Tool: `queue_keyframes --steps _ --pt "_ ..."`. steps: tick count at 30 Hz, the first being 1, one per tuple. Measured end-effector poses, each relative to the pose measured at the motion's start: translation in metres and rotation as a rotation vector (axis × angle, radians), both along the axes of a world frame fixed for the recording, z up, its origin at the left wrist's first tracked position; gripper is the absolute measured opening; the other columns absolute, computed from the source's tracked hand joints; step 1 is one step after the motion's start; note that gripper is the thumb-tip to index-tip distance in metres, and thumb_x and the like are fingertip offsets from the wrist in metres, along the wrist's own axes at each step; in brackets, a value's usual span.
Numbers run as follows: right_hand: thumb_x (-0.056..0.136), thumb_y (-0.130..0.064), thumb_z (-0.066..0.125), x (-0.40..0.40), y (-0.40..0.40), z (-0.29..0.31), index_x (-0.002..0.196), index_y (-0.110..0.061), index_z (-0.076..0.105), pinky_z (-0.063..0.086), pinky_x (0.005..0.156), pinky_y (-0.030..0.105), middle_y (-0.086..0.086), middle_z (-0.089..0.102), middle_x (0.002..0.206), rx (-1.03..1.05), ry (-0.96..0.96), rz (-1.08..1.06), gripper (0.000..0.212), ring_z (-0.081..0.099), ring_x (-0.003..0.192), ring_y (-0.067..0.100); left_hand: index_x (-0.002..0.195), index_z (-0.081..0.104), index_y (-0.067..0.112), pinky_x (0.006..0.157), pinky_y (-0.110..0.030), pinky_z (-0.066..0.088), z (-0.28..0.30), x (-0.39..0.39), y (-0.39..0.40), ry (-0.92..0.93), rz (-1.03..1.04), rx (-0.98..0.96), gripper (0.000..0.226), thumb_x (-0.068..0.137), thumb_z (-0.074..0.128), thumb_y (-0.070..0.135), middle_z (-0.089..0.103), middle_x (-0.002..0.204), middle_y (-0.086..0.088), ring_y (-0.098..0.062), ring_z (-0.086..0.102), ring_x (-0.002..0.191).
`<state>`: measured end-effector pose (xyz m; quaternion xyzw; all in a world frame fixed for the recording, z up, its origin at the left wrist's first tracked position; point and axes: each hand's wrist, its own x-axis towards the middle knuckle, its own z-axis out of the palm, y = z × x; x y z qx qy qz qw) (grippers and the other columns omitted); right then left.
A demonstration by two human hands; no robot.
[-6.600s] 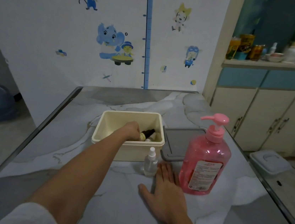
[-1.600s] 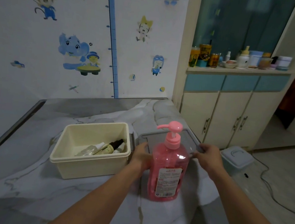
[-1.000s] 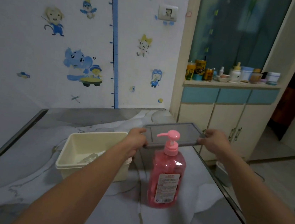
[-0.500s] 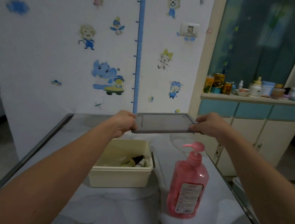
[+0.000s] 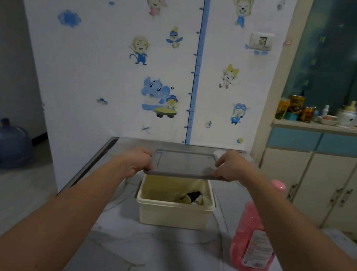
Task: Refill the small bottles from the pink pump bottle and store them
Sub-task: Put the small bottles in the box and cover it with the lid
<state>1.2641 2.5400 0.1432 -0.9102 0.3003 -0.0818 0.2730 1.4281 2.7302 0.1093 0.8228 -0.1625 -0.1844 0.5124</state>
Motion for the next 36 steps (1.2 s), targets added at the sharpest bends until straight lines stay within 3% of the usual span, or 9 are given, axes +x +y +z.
queue_keyframes --steps 3,5,7,10,16,21,26,31,36 --pt "0.079 -0.011 0.065 0.007 0.008 -0.026 0.105 0.003 0.068 0.055 0.077 0.035 0.020 0.069 0.102 0.005 0.023 -0.017 0.030 0.064 0.082 0.026 0.068 0.057 0.007 0.072 -0.033 0.043 -0.019 -0.002 0.008 0.013 0.009 0.030 0.031 0.072 0.051 -0.023 0.052 0.090 -0.012 -0.025 0.051 0.094" --pt "0.080 -0.010 0.063 0.010 0.011 -0.046 0.109 0.001 0.066 0.053 0.085 0.035 0.020 0.066 0.110 0.024 0.031 -0.044 0.031 0.063 0.094 0.027 0.091 0.066 0.003 0.069 -0.031 0.045 -0.034 -0.003 0.011 0.007 -0.006 0.042 0.035 0.071 0.052 -0.022 0.059 0.100 -0.016 -0.028 0.055 0.097" --pt "0.083 -0.010 0.059 0.011 0.015 -0.065 0.112 -0.004 0.064 0.051 0.092 0.038 0.017 0.064 0.114 0.027 0.023 -0.067 0.030 0.061 0.103 0.027 0.127 0.056 0.002 0.079 -0.034 0.050 -0.047 -0.003 0.012 0.024 -0.015 0.034 0.059 0.072 0.053 -0.021 0.058 0.122 -0.020 -0.034 0.056 0.109" --pt "0.084 -0.016 0.053 0.011 0.015 -0.089 0.121 -0.014 0.058 0.047 0.097 0.038 0.012 0.060 0.122 0.025 -0.020 -0.089 0.037 0.057 0.111 0.027 0.140 0.042 0.003 0.079 -0.034 0.051 -0.060 -0.007 0.013 0.004 -0.022 0.044 0.073 0.072 0.054 -0.020 0.054 0.131 -0.022 -0.037 0.055 0.113" --pt "0.081 -0.021 0.054 0.013 0.012 -0.103 0.123 -0.016 0.055 0.046 0.093 0.034 0.011 0.060 0.124 -0.090 0.006 -0.078 0.043 0.056 0.114 0.030 0.139 0.041 0.000 0.075 -0.027 0.045 -0.068 -0.011 0.017 -0.038 -0.018 0.039 0.071 0.073 0.054 -0.021 0.056 0.126 -0.017 -0.026 0.054 0.102" --pt "0.084 -0.030 0.048 0.018 0.011 -0.100 0.112 -0.011 0.054 0.046 0.088 0.039 0.014 0.056 0.119 -0.213 0.096 -0.102 0.034 0.052 0.111 0.034 0.112 0.055 0.008 0.058 -0.021 0.045 -0.066 -0.008 0.014 -0.073 -0.011 0.073 0.039 0.079 0.053 -0.012 0.060 0.087 -0.008 -0.021 0.058 0.077" --pt "0.092 -0.038 0.039 0.040 0.013 -0.103 0.123 -0.007 0.047 0.041 0.096 0.045 0.012 0.042 0.132 -0.264 -0.064 -0.081 0.045 0.040 0.121 0.033 0.145 0.030 0.007 0.109 -0.039 0.033 -0.067 0.005 -0.005 -0.321 0.012 0.259 0.058 0.094 0.049 0.026 0.033 0.151 -0.012 -0.031 0.036 0.136" --pt "0.095 -0.048 0.030 0.057 0.004 -0.119 0.148 -0.011 0.018 0.021 0.115 0.044 0.003 0.007 0.158 -0.193 -0.026 -0.028 0.065 0.010 0.145 0.025 0.151 0.009 0.013 0.117 -0.048 0.016 -0.086 0.016 -0.021 -0.447 -0.065 0.468 0.071 0.095 0.037 0.046 0.005 0.161 -0.008 -0.027 0.009 0.147" --pt "0.094 -0.052 0.032 0.065 -0.001 -0.131 0.149 -0.008 0.012 0.016 0.119 0.040 0.006 0.005 0.159 -0.161 -0.015 0.009 0.073 0.009 0.146 0.023 0.151 0.007 0.007 0.117 -0.040 0.010 -0.092 0.015 -0.030 -0.546 -0.120 0.542 0.070 0.099 0.031 0.045 0.002 0.161 -0.007 -0.023 0.005 0.147"
